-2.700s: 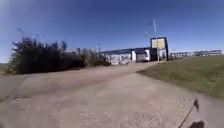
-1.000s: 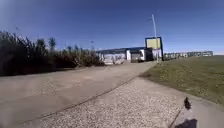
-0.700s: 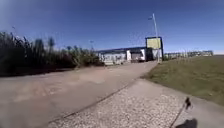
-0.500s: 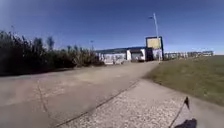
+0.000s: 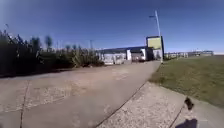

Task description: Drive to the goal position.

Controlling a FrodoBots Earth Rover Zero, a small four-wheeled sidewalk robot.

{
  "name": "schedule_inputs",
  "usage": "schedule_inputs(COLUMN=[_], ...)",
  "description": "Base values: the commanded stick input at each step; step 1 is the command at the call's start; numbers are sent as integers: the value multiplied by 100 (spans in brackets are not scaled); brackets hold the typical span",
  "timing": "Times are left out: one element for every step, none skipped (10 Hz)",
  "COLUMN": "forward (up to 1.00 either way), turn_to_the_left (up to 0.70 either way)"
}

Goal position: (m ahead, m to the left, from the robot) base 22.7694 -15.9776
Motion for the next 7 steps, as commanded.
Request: schedule_inputs(forward=[100,100,100,100,100,100,100], turn_to_the_left=[0,0,0,0,0,-1,-3])
